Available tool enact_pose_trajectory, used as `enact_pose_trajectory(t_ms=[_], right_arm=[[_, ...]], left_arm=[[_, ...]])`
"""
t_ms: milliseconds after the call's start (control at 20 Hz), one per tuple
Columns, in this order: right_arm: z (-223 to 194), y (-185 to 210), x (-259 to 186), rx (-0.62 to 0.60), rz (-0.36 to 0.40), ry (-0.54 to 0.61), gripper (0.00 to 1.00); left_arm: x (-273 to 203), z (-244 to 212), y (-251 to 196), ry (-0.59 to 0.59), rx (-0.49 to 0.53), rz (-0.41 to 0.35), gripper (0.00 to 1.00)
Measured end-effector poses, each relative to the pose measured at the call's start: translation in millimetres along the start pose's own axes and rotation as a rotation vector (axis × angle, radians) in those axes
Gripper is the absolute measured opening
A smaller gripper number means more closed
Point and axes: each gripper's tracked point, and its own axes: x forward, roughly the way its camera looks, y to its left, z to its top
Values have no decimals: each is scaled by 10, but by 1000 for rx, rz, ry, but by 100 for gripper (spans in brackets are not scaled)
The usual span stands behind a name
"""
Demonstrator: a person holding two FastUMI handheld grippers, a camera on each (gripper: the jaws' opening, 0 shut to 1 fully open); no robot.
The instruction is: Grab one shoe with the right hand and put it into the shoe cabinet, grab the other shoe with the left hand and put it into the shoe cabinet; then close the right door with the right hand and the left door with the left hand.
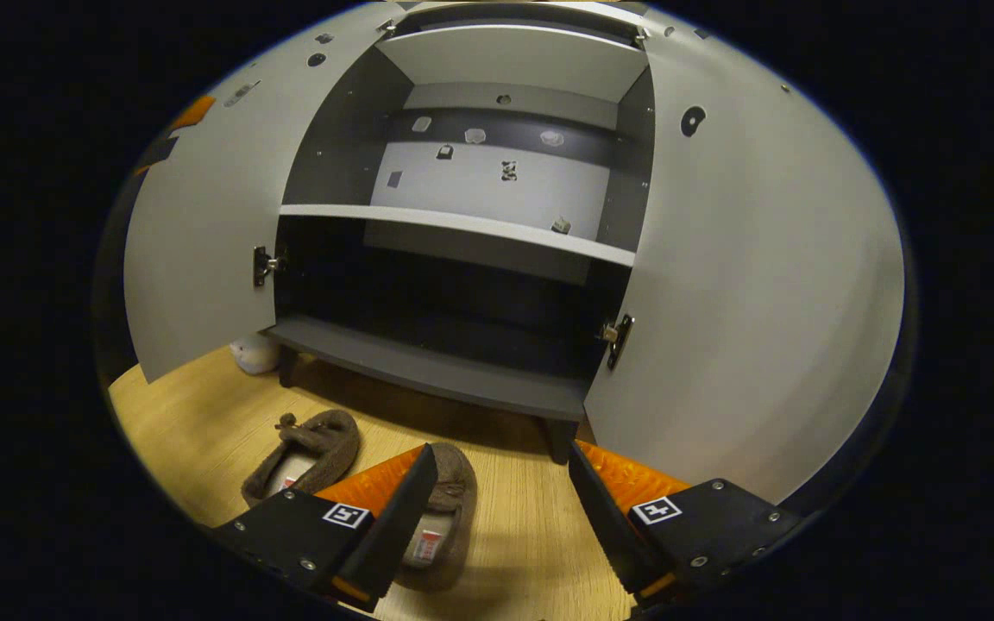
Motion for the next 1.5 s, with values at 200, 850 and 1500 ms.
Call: enact_pose_trajectory(t_ms=[200, 850, 1500], right_arm=[[-427, 26, 213, 54, 22, 117, 95], [-1170, 129, 762, -17, 92, 353, 85], [-1204, 336, 1027, -29, 175, 311, 59]], left_arm=[[4, -21, -5, 3, -2, -3, 96], [-21, -96, 65, 34, 1, 12, 96], [-33, -88, 106, 30, 25, 24, 96]])
